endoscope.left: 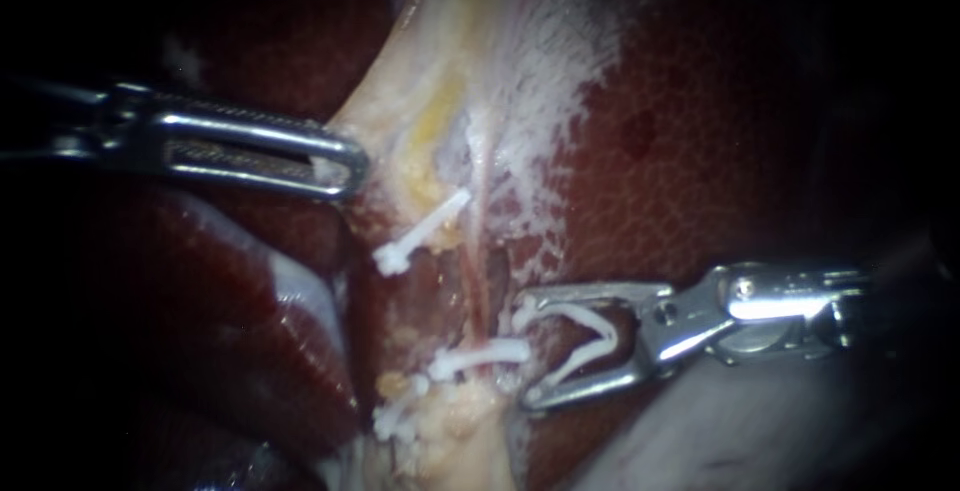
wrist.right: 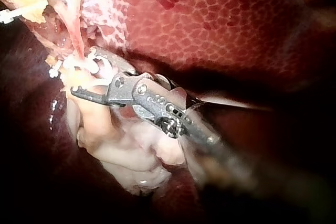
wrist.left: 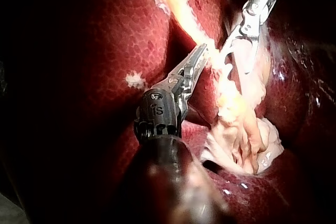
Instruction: Clipping second clip right tube
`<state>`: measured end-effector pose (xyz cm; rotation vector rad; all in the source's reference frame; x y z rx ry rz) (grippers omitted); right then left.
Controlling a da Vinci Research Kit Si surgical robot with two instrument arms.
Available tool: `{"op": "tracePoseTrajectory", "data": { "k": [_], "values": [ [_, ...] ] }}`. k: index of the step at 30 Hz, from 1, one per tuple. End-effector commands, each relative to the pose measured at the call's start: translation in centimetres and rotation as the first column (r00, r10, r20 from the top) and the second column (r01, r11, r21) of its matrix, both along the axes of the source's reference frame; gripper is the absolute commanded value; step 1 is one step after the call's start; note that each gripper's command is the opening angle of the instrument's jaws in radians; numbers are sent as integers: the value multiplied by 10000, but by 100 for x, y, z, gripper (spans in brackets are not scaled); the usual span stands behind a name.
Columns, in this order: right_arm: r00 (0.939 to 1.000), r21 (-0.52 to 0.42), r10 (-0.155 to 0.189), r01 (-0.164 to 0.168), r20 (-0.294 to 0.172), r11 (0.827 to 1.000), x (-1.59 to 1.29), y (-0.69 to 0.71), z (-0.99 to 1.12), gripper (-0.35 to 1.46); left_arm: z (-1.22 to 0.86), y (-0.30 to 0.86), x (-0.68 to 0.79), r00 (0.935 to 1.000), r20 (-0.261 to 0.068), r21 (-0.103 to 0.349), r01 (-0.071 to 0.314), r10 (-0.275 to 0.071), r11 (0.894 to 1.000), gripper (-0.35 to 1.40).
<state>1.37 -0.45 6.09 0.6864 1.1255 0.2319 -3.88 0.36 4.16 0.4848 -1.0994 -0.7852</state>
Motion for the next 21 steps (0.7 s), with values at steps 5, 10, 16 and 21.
{"op": "tracePoseTrajectory", "data": {
  "k": [5, 10, 16, 21],
  "values": [
    [10000, 127, 36, -37, 54, 9999, 9, 3, 4, 59, -6, -3, 0, 10000, -1, -26, 42, -42, 10000, -35],
    [9999, 310, 98, -102, 130, 9995, 23, 5, 5, 59, -10, -5, -1, 10000, -17, -79, 34, -34, 10000, -35],
    [9988, 663, -482, 488, -105, 9966, 44, 5, 3, 55, -10, -5, 0, 10000, -15, -77, 32, -32, 10000, -35],
    [9929, 986, -1111, 1148, -422, 9885, 59, 6, 4, 53, -11, -5, 0, 10000, -14, -76, 31, -31, 10000, -35]
  ]
}}
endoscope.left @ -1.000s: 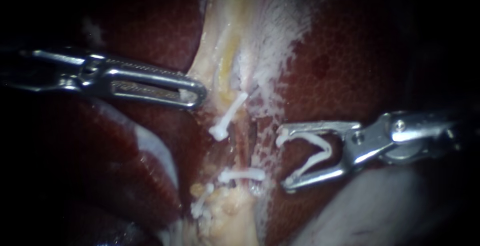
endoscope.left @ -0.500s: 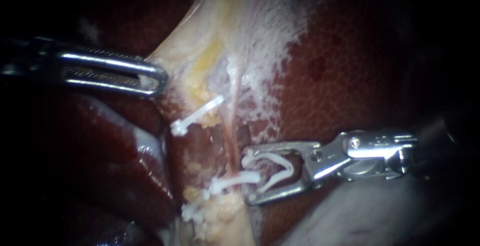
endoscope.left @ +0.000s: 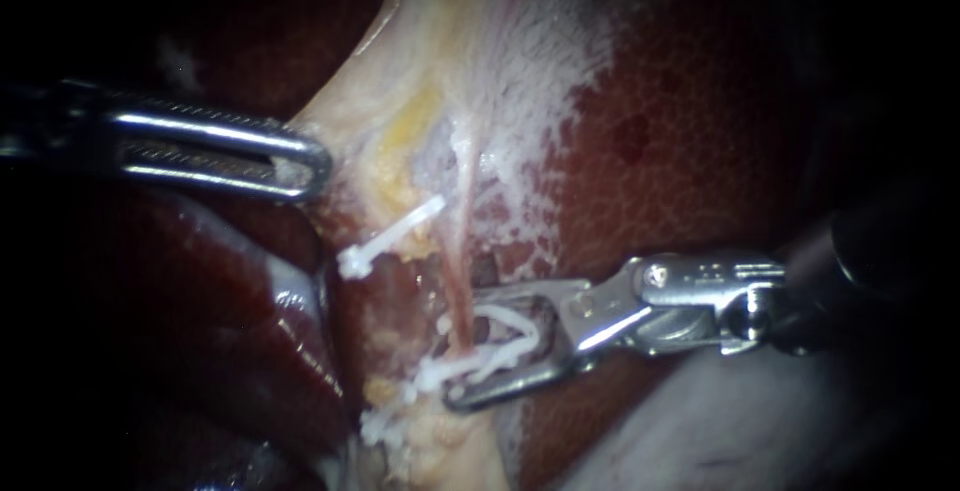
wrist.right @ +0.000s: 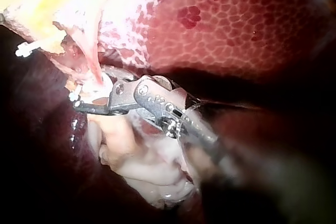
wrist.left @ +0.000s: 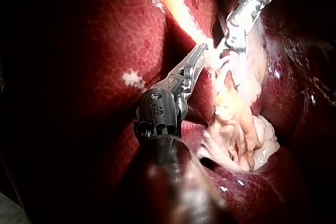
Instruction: Clipping second clip right tube
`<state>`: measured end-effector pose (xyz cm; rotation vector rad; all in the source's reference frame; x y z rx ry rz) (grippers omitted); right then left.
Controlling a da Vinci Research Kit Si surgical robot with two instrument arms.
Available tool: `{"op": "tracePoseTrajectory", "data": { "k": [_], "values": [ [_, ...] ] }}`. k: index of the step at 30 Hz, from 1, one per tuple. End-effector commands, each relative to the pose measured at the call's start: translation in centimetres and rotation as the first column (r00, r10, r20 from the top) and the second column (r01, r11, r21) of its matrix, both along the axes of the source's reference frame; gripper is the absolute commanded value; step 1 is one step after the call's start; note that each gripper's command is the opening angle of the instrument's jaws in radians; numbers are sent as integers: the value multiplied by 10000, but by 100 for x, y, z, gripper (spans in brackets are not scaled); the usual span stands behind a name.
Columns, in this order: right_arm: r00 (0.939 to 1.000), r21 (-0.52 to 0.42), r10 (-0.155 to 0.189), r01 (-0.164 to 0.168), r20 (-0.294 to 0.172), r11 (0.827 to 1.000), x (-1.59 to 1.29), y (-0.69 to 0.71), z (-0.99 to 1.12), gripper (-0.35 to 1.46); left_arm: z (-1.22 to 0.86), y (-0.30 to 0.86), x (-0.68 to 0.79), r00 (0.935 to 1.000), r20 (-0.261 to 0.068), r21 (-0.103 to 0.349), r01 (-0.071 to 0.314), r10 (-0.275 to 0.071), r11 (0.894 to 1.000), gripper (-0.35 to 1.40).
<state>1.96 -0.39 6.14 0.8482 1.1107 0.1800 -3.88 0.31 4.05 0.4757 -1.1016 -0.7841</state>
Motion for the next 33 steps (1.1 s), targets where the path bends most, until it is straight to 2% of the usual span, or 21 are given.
{"op": "tracePoseTrajectory", "data": {
  "k": [1, 6, 13, 20, 24, 29, 31, 33],
  "values": [
    [10000, -8, -2, 2, 0, 10000, 2, 0, 1, 53, 0, 0, 0, 10000, 3, 1, -4, 4, 10000, -35],
    [10000, 155, -57, 57, -8, 9999, 12, -3, 4, 51, 0, 0, 0, 10000, 2, 1, -4, 4, 10000, -35],
    [9999, 455, 2, -9, 153, 9990, 11, -3, 5, 42, 0, 0, 0, 10000, 3, 1, -5, 5, 10000, -35],
    [9993, 611, 202, -221, 326, 9979, 11, 1, 7, 29, 0, 0, 0, 10000, 3, 1, -5, 5, 10000, -35],
    [9980, 702, 413, -446, 477, 9965, 9, 6, 9, 16, 0, 0, 0, 10000, 3, 1, -6, 6, 10000, -35],
    [9951, 1345, 524, -635, 842, 9889, 4, 11, 16, -33, 1, 0, 0, 10000, 5, 0, -7, 7, 10000, -35],
    [9949, 1325, 575, -682, 827, 9888, 0, 11, 19, -35, 1, 0, 0, 10000, 4, 0, -7, 7, 10000, -35],
    [9929, 1205, 758, -866, 912, 9889, -4, 10, 21, -35, 1, 0, 0, 10000, 4, 0, -7, 7, 10000, -35]
  ]
}}
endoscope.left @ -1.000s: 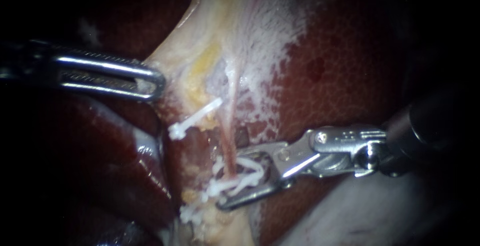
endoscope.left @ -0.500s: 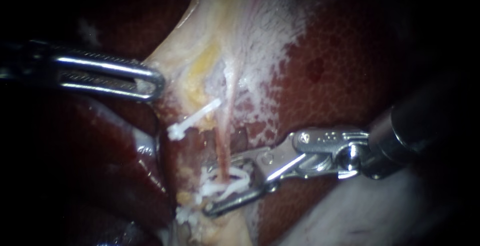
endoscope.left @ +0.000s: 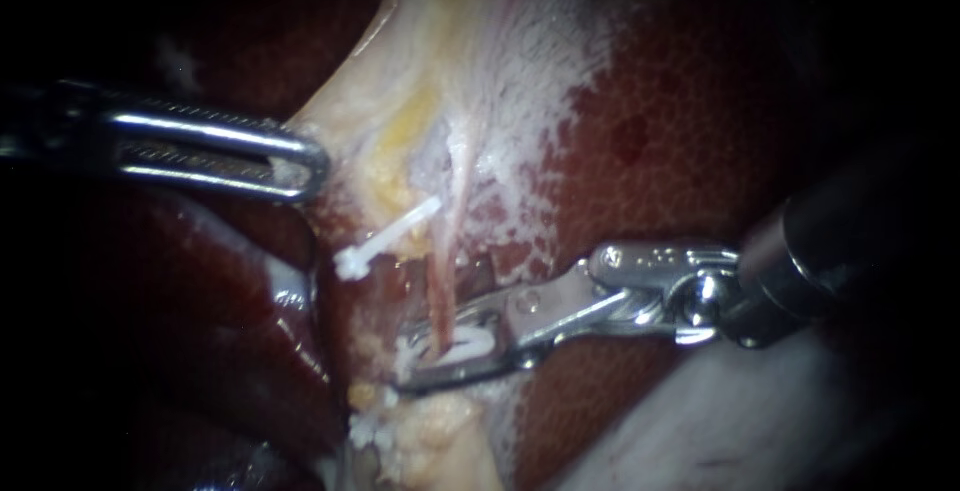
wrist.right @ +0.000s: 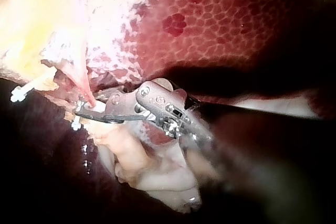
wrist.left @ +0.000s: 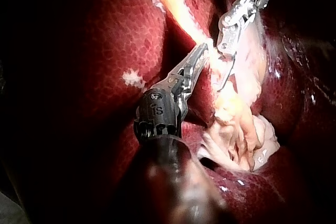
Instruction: Clipping second clip right tube
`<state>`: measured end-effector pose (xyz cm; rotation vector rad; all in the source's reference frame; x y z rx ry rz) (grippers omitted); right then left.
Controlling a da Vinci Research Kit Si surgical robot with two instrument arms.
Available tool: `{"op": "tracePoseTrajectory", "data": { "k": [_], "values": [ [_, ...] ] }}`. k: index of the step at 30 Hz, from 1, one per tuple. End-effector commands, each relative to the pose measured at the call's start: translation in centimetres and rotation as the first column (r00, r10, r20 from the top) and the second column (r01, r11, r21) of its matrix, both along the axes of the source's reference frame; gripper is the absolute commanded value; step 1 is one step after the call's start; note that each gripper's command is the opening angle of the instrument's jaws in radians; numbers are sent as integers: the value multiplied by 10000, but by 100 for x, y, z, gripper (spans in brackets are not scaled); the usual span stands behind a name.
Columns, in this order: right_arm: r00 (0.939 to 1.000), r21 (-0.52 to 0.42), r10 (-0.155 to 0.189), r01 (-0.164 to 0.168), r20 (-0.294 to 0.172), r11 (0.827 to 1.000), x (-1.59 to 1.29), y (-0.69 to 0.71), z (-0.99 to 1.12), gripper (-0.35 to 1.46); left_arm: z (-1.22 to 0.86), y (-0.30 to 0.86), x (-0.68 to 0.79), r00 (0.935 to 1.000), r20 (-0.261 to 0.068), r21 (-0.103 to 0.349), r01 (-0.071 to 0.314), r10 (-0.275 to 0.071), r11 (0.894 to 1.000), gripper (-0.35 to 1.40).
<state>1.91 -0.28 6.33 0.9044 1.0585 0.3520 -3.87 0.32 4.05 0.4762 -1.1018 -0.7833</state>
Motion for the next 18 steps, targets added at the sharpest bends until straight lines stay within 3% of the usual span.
{"op": "tracePoseTrajectory", "data": {
  "k": [1, 3, 8, 18],
  "values": [
    [9998, -141, 177, -175, 102, 9997, -1, -3, 2, -35, 1, 0, 0, 10000, 0, 1, 1, -1, 10000, -35],
    [9980, -345, 536, -524, 326, 9980, -3, -5, 3, -35, 1, 0, 0, 10000, -1, 1, 1, -1, 10000, -35],
    [9962, -483, 596, -566, 640, 9972, -4, -11, 7, -35, 1, 0, 0, 10000, -1, 0, 2, -2, 10000, -35],
    [9960, -514, 613, -581, 645, 9970, -4, -13, 9, -35, 2, -1, -1, 10000, -4, -5, 4, -4, 10000, -35]
  ]
}}
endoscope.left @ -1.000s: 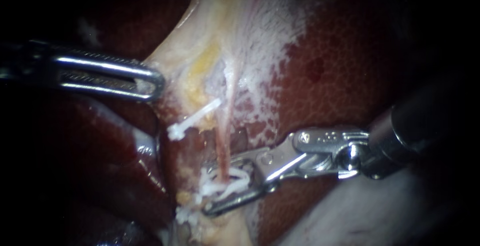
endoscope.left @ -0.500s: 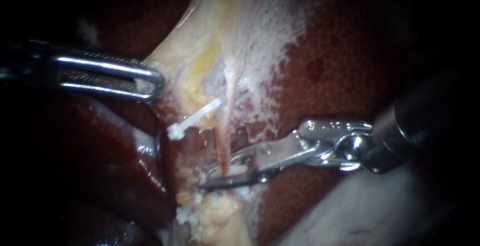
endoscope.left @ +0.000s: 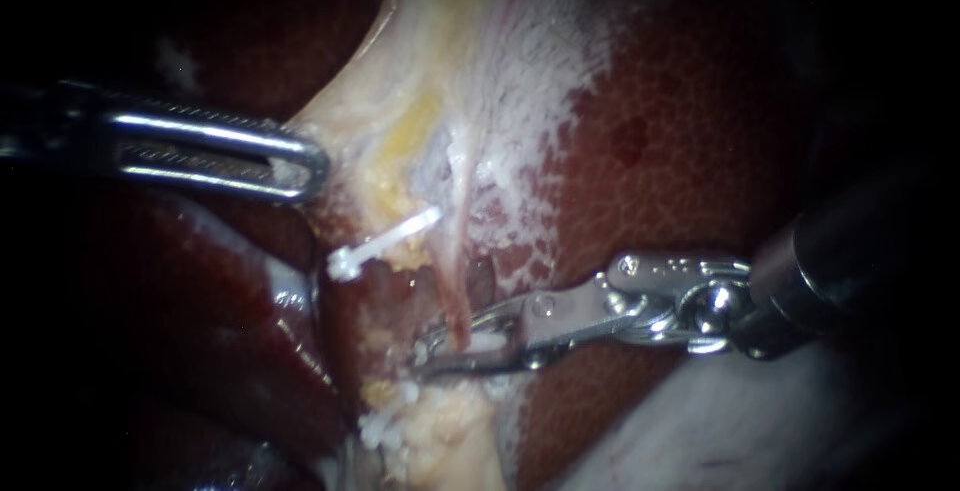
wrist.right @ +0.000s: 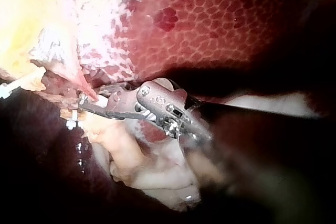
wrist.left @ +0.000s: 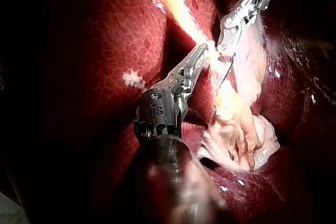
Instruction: Clipping second clip right tube
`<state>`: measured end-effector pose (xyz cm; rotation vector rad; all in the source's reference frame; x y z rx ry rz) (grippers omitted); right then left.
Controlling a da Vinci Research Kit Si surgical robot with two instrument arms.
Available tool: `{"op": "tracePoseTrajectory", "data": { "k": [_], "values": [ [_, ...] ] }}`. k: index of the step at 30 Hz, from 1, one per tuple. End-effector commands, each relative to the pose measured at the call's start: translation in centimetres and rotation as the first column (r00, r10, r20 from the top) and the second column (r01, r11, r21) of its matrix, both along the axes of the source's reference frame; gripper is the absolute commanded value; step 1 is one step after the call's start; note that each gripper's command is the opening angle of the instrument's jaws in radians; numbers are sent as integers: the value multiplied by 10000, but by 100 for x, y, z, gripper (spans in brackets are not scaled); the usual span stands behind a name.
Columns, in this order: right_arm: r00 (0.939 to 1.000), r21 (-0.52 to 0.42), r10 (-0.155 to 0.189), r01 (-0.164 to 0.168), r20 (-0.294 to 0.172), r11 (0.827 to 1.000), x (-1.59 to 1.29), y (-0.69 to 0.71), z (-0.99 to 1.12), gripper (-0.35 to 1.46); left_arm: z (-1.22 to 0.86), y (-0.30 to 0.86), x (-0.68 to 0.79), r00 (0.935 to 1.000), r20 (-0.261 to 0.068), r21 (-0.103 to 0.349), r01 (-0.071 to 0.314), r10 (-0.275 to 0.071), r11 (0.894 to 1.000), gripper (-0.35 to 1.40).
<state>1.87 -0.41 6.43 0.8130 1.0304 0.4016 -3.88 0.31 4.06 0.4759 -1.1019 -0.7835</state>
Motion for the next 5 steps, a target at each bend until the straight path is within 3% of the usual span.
{"op": "tracePoseTrajectory", "data": {
  "k": [1, 5],
  "values": [
    [10000, -2, -1, 1, -3, 10000, 0, 0, 0, -35, 0, 0, 0, 10000, -4, -3, 2, -2, 10000, -35],
    [10000, 11, -27, 27, -12, 10000, 0, 0, 0, -35, 0, 0, -1, 10000, -5, -3, 4, -4, 10000, -35]
  ]
}}
